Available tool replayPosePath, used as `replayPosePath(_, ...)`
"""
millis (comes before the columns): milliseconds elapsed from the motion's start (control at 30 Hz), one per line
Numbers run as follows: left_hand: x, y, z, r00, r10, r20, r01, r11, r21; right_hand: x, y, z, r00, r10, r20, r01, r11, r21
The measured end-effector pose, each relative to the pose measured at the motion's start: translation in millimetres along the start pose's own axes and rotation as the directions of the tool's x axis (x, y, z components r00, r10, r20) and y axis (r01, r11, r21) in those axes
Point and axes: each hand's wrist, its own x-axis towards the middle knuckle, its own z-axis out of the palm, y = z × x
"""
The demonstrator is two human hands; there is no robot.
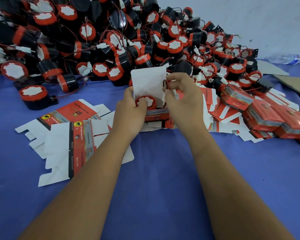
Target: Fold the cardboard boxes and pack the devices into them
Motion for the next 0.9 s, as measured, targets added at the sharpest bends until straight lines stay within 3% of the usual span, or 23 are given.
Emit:
replayPosePath(133, 0, 1, 0, 1.0, -0.007, 0.004, 0.007, 1.0, -0.008, 2, 5, -1, 0.984, -0.133, 0.123, 0.158, 0.962, -0.223)
replayPosePath(267, 0, 2, 0, 1.0, -0.012, -0.007, 0.012, 1.0, -0.025, 2, 13, 4, 0.961, -0.248, 0.125, 0.273, 0.927, -0.258)
replayPosePath(433, 1, 1, 0, 1.0, -0.008, -0.019, 0.008, 0.999, -0.038, 0, 13, 10, 0.977, -0.193, 0.089, 0.204, 0.969, -0.14)
replayPosePath(567, 1, 3, -1, 1.0, -0.013, -0.021, 0.012, 0.999, -0.032, -5, 8, 7, 0.973, -0.085, 0.216, 0.091, 0.996, -0.017)
replayPosePath(633, 1, 6, -2, 0.996, -0.093, 0.011, 0.094, 0.982, -0.166, -7, 9, 5, 0.957, 0.031, 0.288, -0.047, 0.998, 0.048)
replayPosePath(700, 0, 12, -2, 0.974, -0.201, 0.103, 0.225, 0.889, -0.398, -6, 12, 4, 0.946, 0.129, 0.298, -0.173, 0.977, 0.126)
replayPosePath(767, 0, 15, -3, 0.963, -0.232, 0.14, 0.271, 0.825, -0.495, -4, 13, 4, 0.954, 0.136, 0.269, -0.16, 0.985, 0.07)
replayPosePath(900, 1, 12, -8, 0.984, -0.165, 0.073, 0.18, 0.935, -0.304, -5, 12, 13, 0.979, 0.076, 0.19, -0.082, 0.996, 0.022)
